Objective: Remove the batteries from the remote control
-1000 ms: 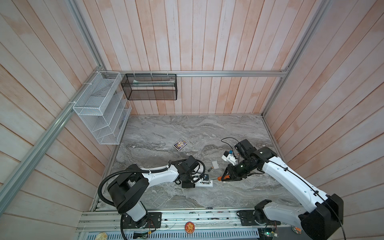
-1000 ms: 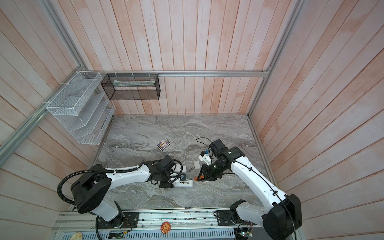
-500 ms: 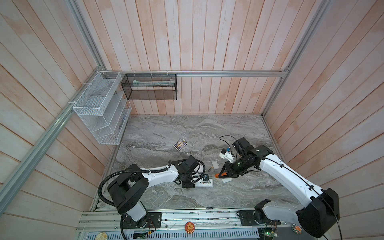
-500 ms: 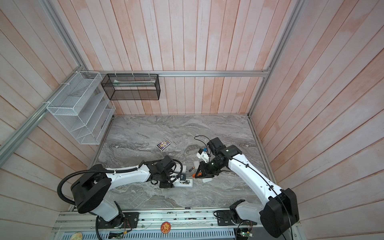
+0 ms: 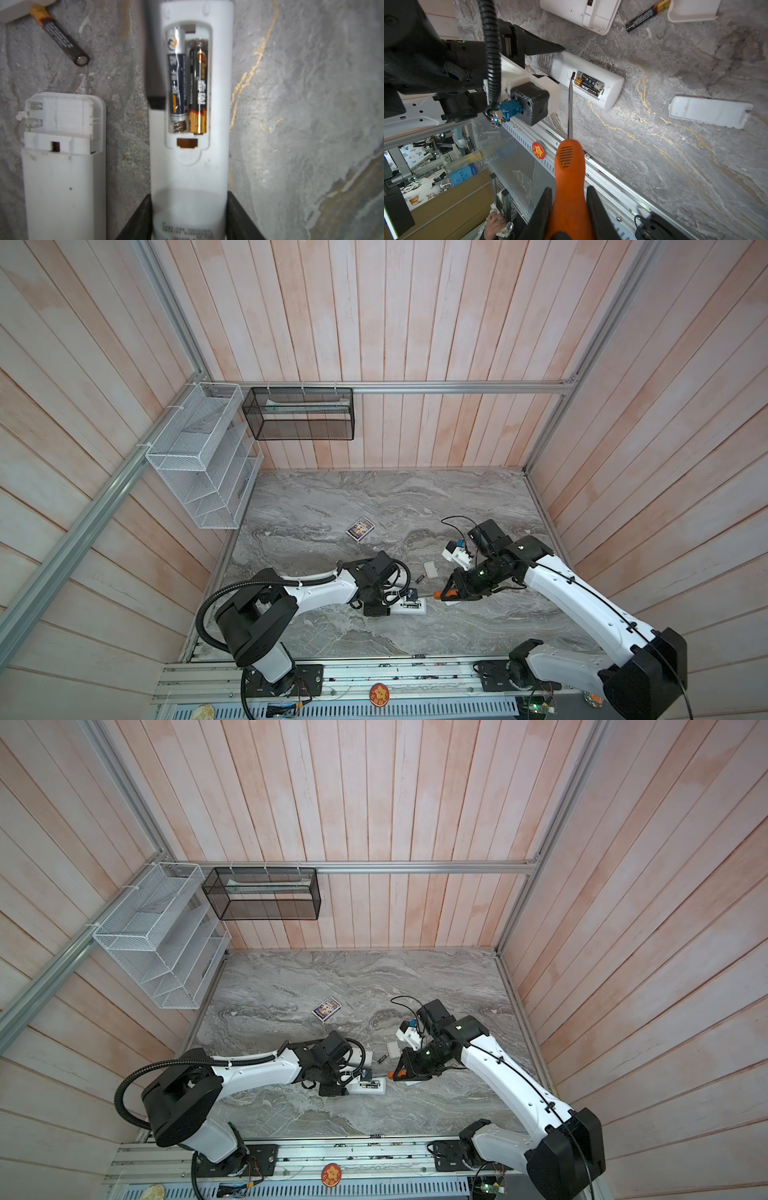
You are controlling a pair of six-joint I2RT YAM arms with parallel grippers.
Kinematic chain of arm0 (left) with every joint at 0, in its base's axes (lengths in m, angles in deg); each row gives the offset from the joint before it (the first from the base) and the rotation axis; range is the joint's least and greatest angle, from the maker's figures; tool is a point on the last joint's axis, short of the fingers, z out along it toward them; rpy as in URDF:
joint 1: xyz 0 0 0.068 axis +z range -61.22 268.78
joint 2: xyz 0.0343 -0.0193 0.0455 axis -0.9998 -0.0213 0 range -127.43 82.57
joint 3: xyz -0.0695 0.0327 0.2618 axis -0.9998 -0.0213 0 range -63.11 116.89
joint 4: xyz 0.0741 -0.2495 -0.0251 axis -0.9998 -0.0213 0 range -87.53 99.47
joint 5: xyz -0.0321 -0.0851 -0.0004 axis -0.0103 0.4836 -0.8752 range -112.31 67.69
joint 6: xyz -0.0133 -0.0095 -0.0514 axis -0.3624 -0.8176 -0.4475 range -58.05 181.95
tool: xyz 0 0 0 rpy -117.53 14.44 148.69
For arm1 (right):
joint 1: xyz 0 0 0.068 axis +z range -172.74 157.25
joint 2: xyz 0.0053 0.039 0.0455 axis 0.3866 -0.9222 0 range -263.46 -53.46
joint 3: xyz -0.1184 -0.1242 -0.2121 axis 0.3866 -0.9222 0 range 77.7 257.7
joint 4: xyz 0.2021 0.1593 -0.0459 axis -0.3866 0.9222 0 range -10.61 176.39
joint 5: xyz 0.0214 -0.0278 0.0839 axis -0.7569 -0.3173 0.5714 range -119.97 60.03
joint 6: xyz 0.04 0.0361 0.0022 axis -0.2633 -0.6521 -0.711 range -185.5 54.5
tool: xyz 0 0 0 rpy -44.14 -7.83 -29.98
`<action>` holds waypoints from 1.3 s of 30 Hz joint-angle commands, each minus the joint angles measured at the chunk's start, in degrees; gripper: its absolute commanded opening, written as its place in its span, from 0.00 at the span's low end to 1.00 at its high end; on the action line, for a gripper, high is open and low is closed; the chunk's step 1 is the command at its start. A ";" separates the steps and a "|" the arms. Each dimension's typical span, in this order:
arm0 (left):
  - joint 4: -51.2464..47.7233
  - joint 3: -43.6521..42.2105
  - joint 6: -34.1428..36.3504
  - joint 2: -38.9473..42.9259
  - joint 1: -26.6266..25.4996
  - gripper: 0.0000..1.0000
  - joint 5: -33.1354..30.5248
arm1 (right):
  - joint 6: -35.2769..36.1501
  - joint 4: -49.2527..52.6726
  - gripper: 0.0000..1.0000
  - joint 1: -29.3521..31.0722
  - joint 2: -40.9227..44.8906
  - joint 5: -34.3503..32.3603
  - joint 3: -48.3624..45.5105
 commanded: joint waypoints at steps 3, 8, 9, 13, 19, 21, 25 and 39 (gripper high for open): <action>-2.70 -3.69 0.63 -6.28 -1.33 0.00 -0.55 | -1.74 -2.37 0.00 0.98 -0.34 -0.24 -1.46; -2.84 -3.53 0.51 -6.41 -1.39 0.00 -0.58 | -1.83 -3.62 0.00 1.15 -2.11 -0.92 -1.11; -2.85 -3.54 0.54 -6.35 -1.39 0.00 -0.57 | -1.75 -3.78 0.00 1.22 -2.39 -1.10 -1.13; -2.76 -3.59 0.50 -6.32 -1.33 0.00 -0.55 | -1.56 -4.16 0.00 1.64 -3.54 -1.35 -1.25; -2.84 -3.49 0.54 -6.27 -1.34 0.00 -0.64 | -1.19 -3.89 0.00 1.80 -4.65 -2.53 -0.71; -2.84 -3.47 0.52 -6.26 -1.33 0.00 -0.70 | -1.15 -4.15 0.00 1.83 -4.94 -2.56 -0.67; -2.85 -3.51 0.61 -6.26 -1.34 0.00 -0.73 | -1.29 -5.04 0.00 2.47 -6.05 -2.27 -0.46; -2.67 -3.60 0.55 -6.26 -1.38 0.00 -1.29 | 0.52 3.30 0.00 3.81 -8.42 -11.96 4.48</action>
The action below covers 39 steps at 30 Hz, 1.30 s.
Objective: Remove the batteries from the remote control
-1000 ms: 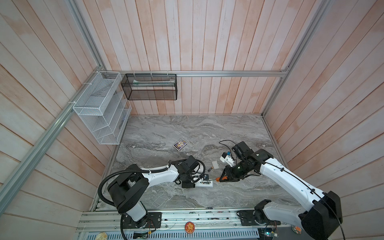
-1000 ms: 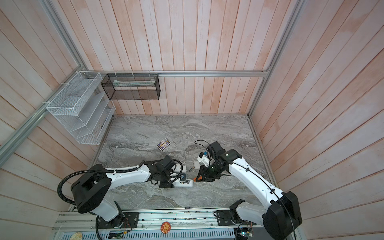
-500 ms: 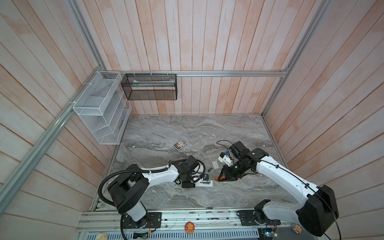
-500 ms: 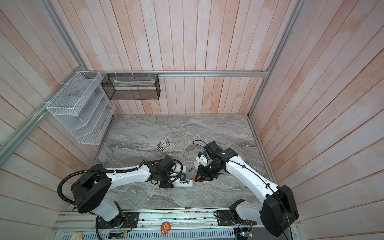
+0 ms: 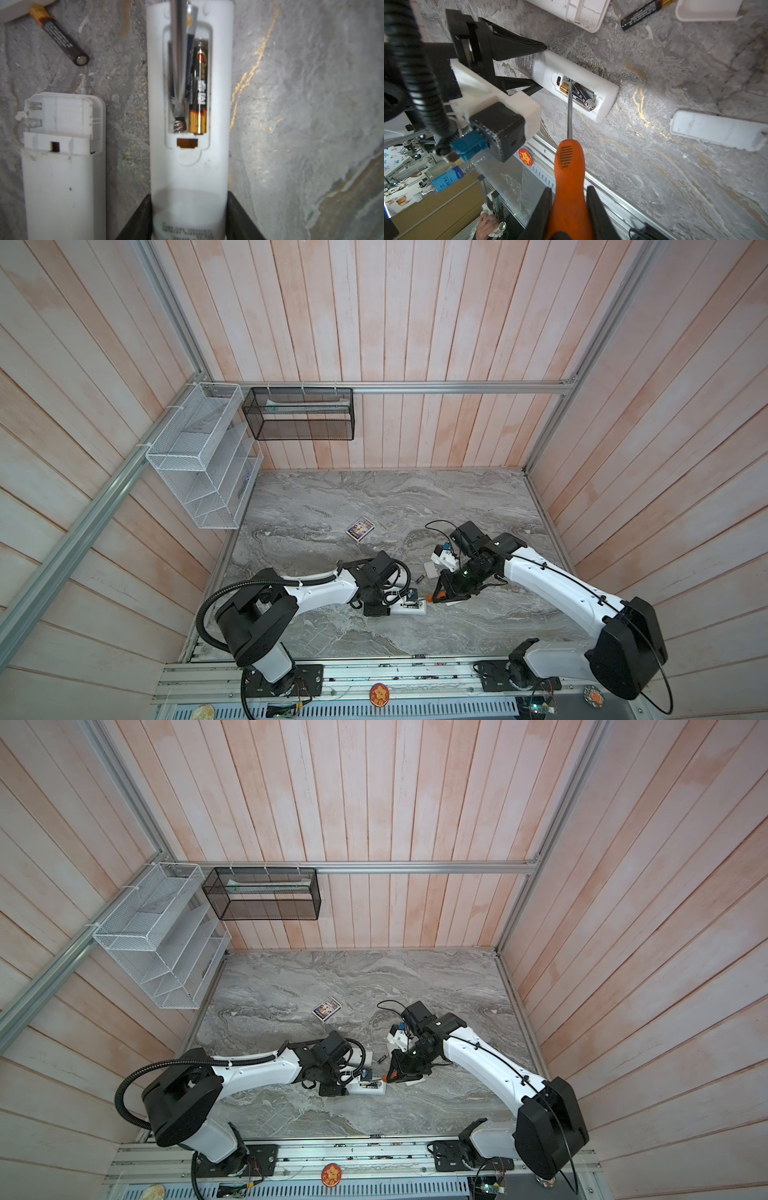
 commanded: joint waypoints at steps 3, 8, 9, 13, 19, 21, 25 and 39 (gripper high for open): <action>-2.45 -3.68 0.52 -6.26 -1.34 0.00 -1.51 | 1.72 9.74 0.00 -0.08 0.30 -9.86 4.42; -2.45 -3.61 0.53 -6.42 -1.26 0.00 -1.65 | 2.51 12.12 0.00 -0.70 1.05 -11.53 5.89; -2.45 -3.60 0.51 -6.44 -1.33 0.00 -1.68 | 2.73 12.20 0.00 -1.04 1.22 -11.65 6.23; -2.51 -3.55 0.47 -6.59 -1.29 0.00 -1.66 | 3.27 11.95 0.00 -2.22 1.10 -11.84 7.39; -2.36 -3.73 0.35 -6.51 -1.33 0.00 -1.74 | 4.23 13.48 0.00 -2.95 1.12 -12.40 8.11; -2.37 -3.64 0.33 -6.61 -1.33 0.00 -1.76 | 4.54 14.21 0.00 -3.70 1.71 -12.93 8.41; -2.36 -3.60 0.37 -6.59 -1.24 0.00 -1.74 | 4.38 15.71 0.00 -5.42 3.71 -13.90 9.49; -2.71 -3.24 0.14 -6.97 -1.16 0.00 -1.57 | -3.62 2.40 0.00 0.19 8.91 1.80 0.94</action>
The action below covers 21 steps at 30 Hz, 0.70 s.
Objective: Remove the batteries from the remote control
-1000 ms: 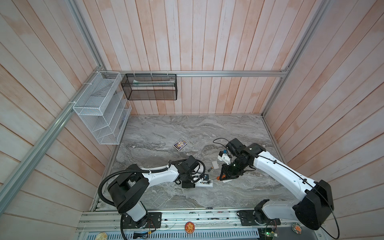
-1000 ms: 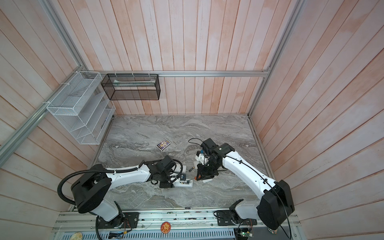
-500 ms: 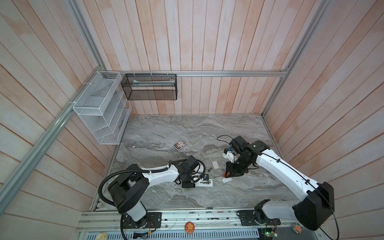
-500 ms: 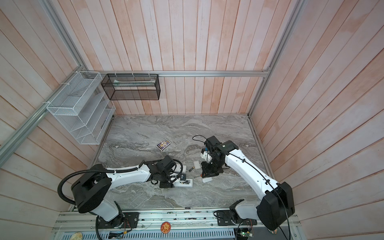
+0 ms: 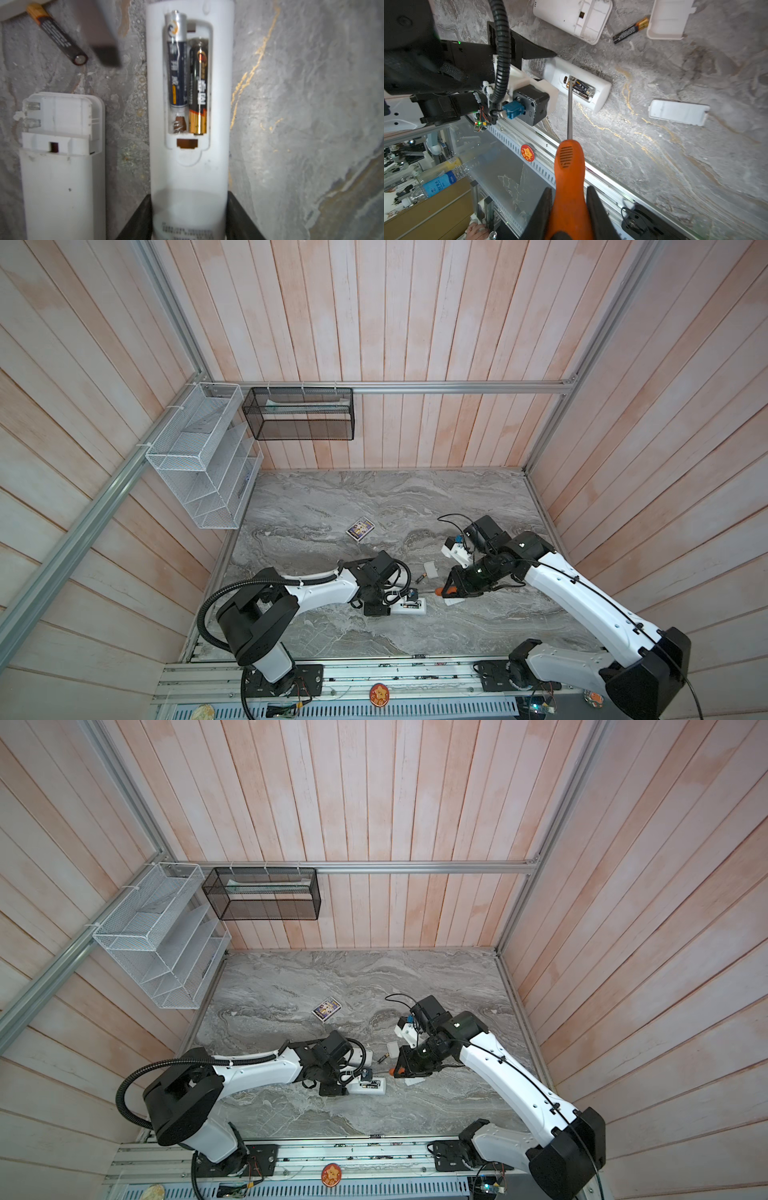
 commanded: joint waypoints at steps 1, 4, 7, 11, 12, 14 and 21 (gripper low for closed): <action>-2.04 -3.85 0.22 -6.57 -1.14 0.00 -1.32 | -2.90 -4.08 0.00 0.26 1.36 3.44 -2.78; -2.06 -3.78 0.18 -6.57 -1.13 0.00 -1.37 | -3.53 -5.98 0.00 0.24 1.42 4.05 -5.37; -2.13 -3.84 0.20 -6.43 -1.16 0.00 -1.24 | -3.95 -7.50 0.00 0.07 1.47 4.00 -7.09; -2.10 -3.87 0.22 -6.49 -1.07 0.00 -1.25 | -3.32 -7.71 0.00 -1.00 1.44 3.59 -8.50; -2.05 -3.86 0.24 -6.49 -1.07 0.00 -1.24 | -3.18 -7.72 0.00 -1.27 1.52 3.48 -8.83; -2.06 -3.86 0.20 -6.49 -1.11 0.00 -1.23 | -2.83 -7.83 0.00 -2.32 1.86 3.41 -9.57; -2.39 -3.88 0.40 -6.26 -1.06 0.00 -1.10 | -1.00 -6.66 0.00 -5.00 2.31 3.25 -10.64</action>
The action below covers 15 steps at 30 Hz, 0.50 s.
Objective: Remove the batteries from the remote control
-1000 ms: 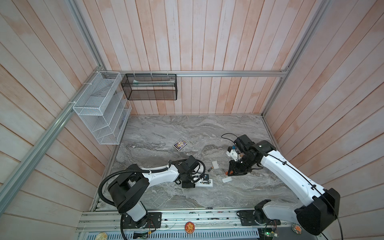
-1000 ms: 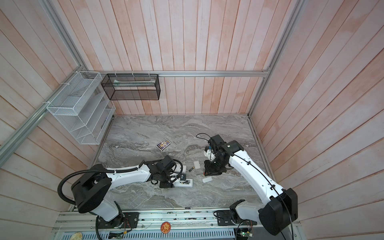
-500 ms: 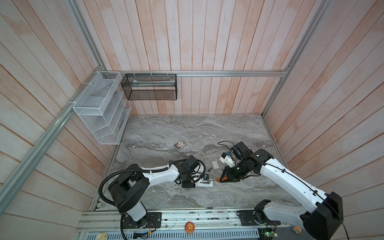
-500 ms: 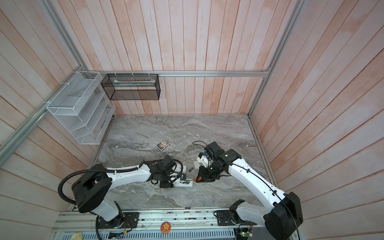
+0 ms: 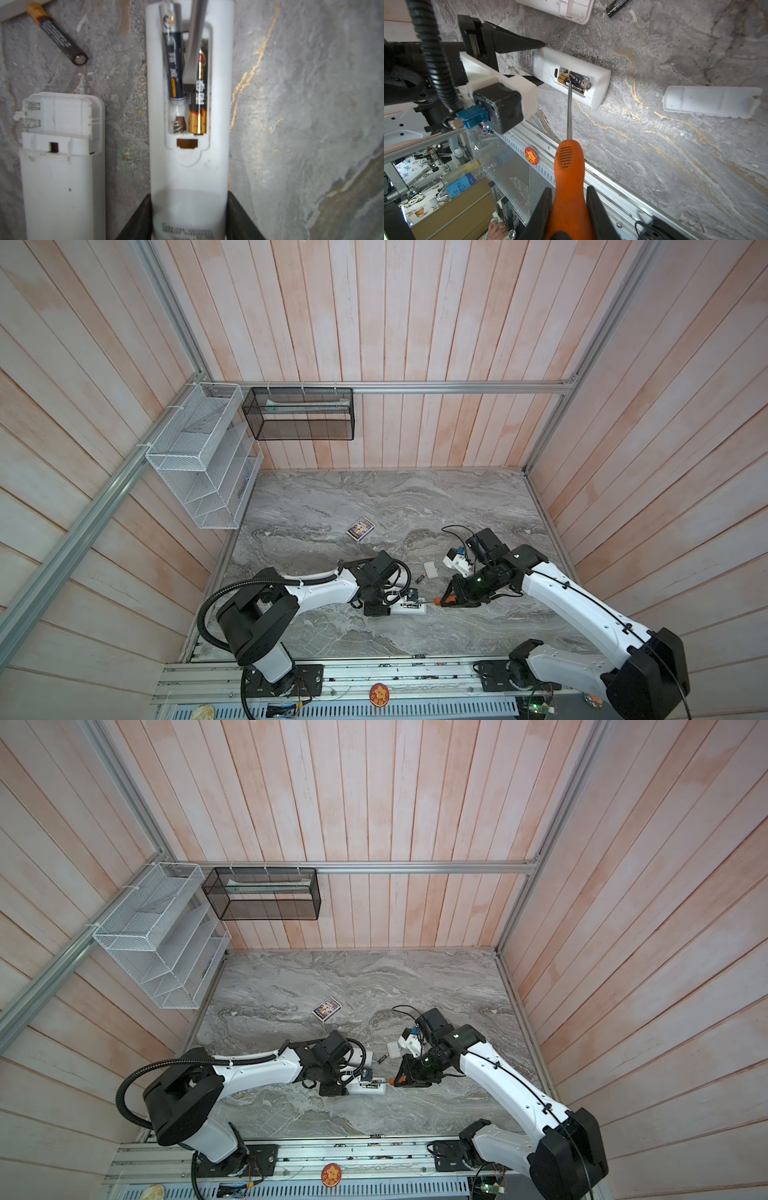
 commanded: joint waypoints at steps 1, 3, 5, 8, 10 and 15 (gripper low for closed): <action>-2.45 -3.84 0.41 -6.19 -1.06 0.00 -0.89 | 1.54 0.97 0.00 -1.14 0.41 -1.79 -0.22; -2.62 -3.77 0.47 -6.30 -0.94 0.00 -0.77 | 2.09 1.44 0.00 -1.66 0.44 -2.21 0.09; -2.72 -3.60 0.45 -6.37 -0.80 0.00 -0.64 | 2.91 2.77 0.00 -2.10 0.09 -3.92 1.05; -2.81 -3.51 0.47 -6.35 -0.76 0.00 -0.54 | 4.77 5.19 0.00 -3.45 -0.43 -5.95 3.50; -2.80 -3.50 0.52 -6.40 -0.63 0.00 -0.58 | 6.05 6.73 0.00 -4.82 -0.59 -6.48 5.43; -2.70 -3.47 0.54 -6.48 -0.55 0.00 -0.53 | 8.16 9.26 0.00 -6.87 -0.79 -6.77 8.80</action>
